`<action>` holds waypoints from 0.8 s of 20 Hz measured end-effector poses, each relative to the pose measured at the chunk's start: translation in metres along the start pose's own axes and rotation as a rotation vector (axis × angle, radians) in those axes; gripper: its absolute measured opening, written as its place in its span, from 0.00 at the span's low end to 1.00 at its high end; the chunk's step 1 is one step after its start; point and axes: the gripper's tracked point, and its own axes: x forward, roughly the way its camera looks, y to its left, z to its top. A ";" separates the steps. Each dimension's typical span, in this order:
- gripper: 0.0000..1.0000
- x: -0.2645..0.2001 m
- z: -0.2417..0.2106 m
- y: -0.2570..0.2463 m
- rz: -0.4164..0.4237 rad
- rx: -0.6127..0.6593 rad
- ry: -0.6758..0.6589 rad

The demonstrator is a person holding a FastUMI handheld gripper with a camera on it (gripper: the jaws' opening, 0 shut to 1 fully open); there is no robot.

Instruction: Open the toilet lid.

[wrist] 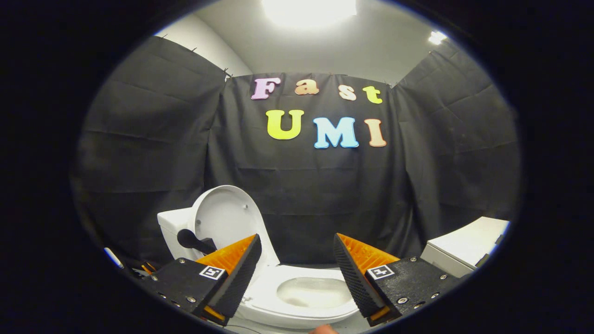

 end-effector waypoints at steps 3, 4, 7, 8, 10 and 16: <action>0.95 -0.014 0.002 -0.025 -0.051 -0.001 -0.010; 0.95 -0.020 0.002 -0.031 -0.059 0.008 -0.012; 0.95 -0.034 -0.001 -0.047 -0.090 0.027 -0.017; 0.95 -0.039 -0.003 -0.056 -0.105 0.032 -0.017; 0.95 -0.047 -0.008 -0.068 -0.128 0.049 -0.012; 0.95 -0.058 -0.025 -0.085 -0.140 0.028 0.009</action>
